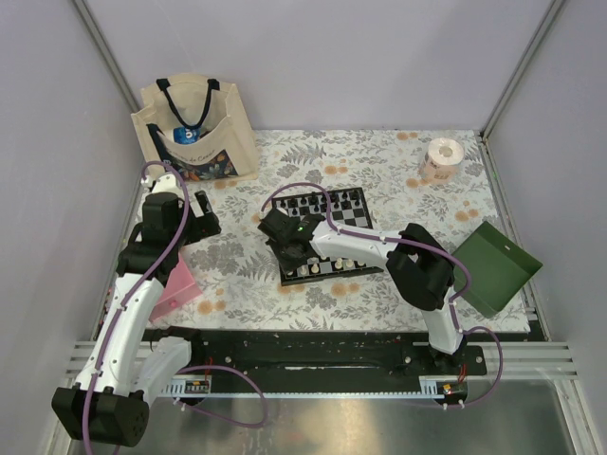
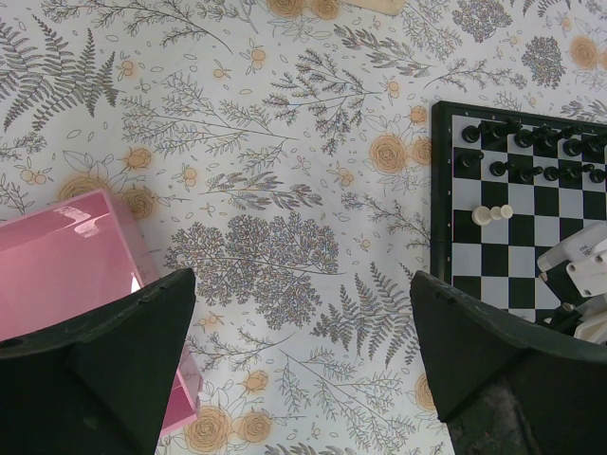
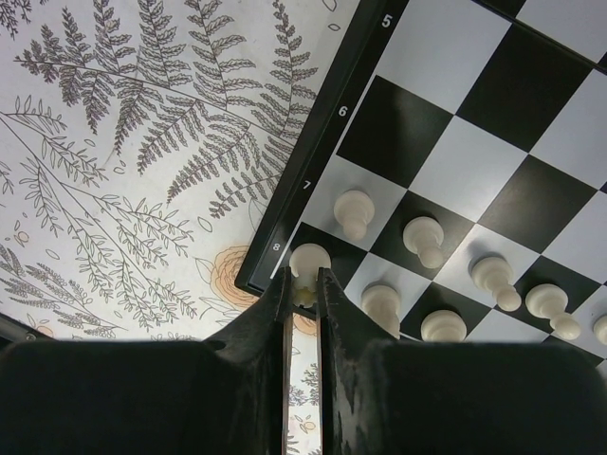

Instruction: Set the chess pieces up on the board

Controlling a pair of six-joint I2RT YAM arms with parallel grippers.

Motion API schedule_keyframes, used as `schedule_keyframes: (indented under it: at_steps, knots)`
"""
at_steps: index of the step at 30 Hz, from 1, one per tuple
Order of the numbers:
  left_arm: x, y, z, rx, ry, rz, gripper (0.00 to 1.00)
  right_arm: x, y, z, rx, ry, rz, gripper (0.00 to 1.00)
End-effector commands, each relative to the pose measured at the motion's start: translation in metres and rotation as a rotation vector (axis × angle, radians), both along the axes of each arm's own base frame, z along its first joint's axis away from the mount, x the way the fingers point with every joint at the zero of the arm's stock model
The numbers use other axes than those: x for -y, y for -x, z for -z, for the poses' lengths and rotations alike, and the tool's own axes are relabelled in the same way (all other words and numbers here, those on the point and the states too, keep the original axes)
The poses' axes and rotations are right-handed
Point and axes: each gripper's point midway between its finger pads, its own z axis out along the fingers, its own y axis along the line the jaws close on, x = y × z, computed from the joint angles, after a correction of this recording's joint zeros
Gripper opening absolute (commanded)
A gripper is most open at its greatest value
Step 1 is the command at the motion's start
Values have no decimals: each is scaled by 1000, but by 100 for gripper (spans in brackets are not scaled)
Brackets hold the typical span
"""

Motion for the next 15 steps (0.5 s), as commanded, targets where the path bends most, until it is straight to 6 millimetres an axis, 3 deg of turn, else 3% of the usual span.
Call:
schedule_keyframes:
  at_steps: [1, 15]
  knots:
    - [1, -5, -8, 46, 5, 6, 99, 4, -10, -17, 58, -19, 31, 17]
    - [1, -5, -8, 45, 7, 8, 99, 4, -5, -19, 38, -23, 6, 15]
